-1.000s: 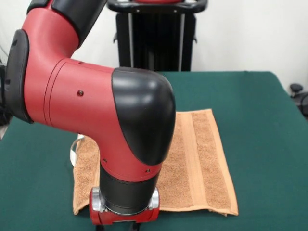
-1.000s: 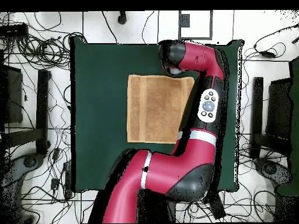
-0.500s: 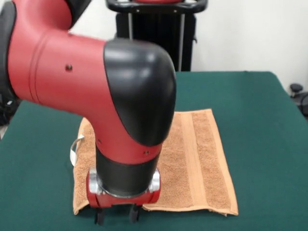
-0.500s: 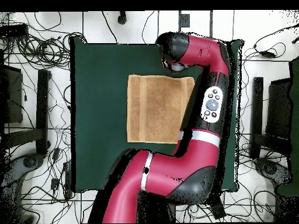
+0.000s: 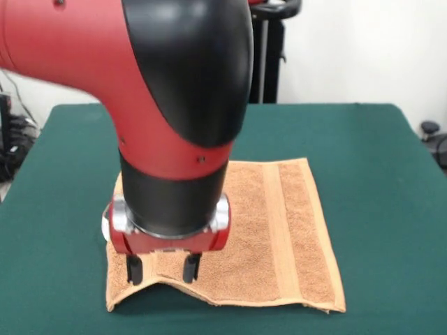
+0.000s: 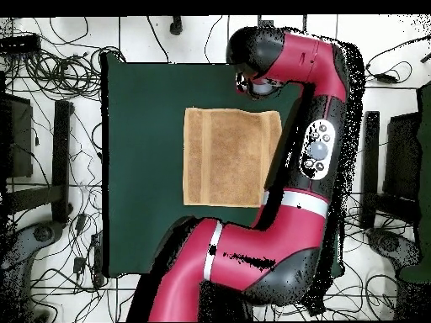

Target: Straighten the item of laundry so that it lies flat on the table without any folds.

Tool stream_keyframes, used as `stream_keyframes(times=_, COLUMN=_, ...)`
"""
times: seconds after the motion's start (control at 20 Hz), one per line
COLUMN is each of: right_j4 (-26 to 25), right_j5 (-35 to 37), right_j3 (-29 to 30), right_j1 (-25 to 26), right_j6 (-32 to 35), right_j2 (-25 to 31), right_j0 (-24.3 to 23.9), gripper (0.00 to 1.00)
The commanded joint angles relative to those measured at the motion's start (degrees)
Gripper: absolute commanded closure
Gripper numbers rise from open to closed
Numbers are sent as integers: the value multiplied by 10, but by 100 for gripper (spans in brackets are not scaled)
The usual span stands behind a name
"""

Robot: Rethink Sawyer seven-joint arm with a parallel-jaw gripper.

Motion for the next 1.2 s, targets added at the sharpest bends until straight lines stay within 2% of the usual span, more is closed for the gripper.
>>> stream_keyframes(times=0.05, right_j4=10, right_j5=44, right_j3=36, right_j1=-14, right_j6=145, right_j2=5, right_j0=-3, gripper=0)
stream_keyframes(times=0.3, right_j4=0, right_j5=16, right_j3=75, right_j1=-31, right_j6=141, right_j2=13, right_j0=1, gripper=0)
stream_keyframes(times=0.8, right_j4=-19, right_j5=-39, right_j3=218, right_j1=-113, right_j6=109, right_j2=23, right_j0=14, gripper=0)
stream_keyframes(times=1.2, right_j4=-19, right_j5=-34, right_j3=255, right_j1=-137, right_j6=102, right_j2=25, right_j0=17, gripper=0)
